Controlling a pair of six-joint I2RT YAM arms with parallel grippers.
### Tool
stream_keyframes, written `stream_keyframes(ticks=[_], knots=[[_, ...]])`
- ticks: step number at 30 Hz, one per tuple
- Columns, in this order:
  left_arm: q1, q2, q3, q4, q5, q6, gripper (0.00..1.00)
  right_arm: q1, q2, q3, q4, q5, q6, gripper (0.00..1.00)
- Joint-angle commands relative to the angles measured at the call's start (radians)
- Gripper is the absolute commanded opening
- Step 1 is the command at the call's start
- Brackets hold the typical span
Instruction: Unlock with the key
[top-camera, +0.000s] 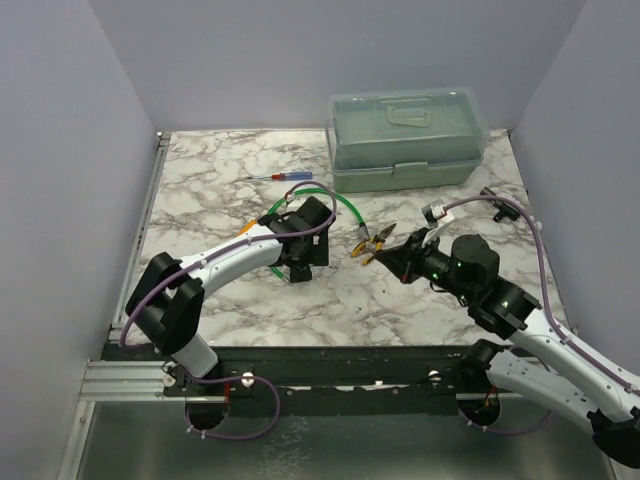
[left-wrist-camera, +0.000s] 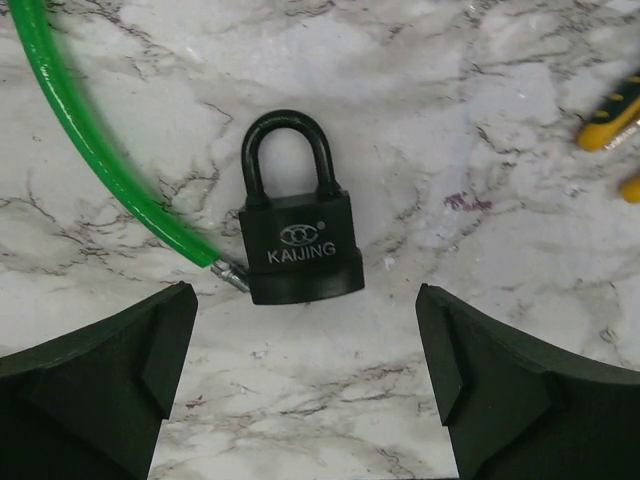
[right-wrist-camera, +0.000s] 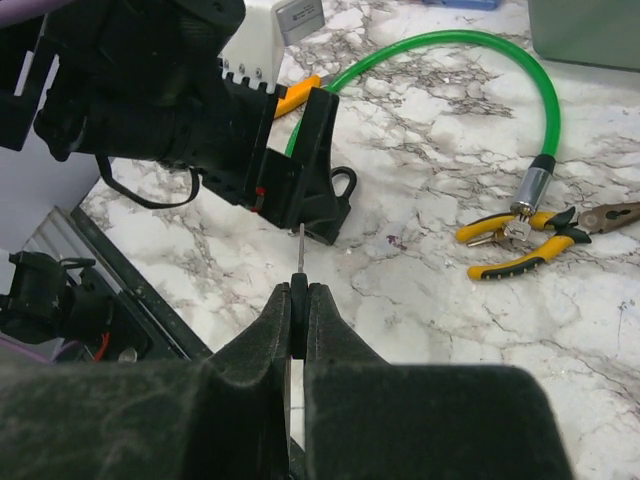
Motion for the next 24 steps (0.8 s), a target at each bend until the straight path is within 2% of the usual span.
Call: stream_keyframes(ticks=[1,9,14,24], knots=[[0.041,0.065,0.046,-0.036,-0.064,-0.048,0.99,0.001,-0.022,-0.034,-0.029,0.058,0.043,0.0],[0.043,0.157,0.041,-0.003,-0.035,-0.037,0.94,0.001,-0.034,-0.064,-0.023,0.078,0.074,0.0],[0.043,0.193,0.036,0.024,-0.003,-0.032,0.85,0.001,-0.022,-0.059,-0.023,0.087,0.072,0.0],[0.044,0.214,0.007,0.056,0.019,-0.05,0.77,0.001,-0.014,-0.064,-0.023,0.1,0.068,0.0]])
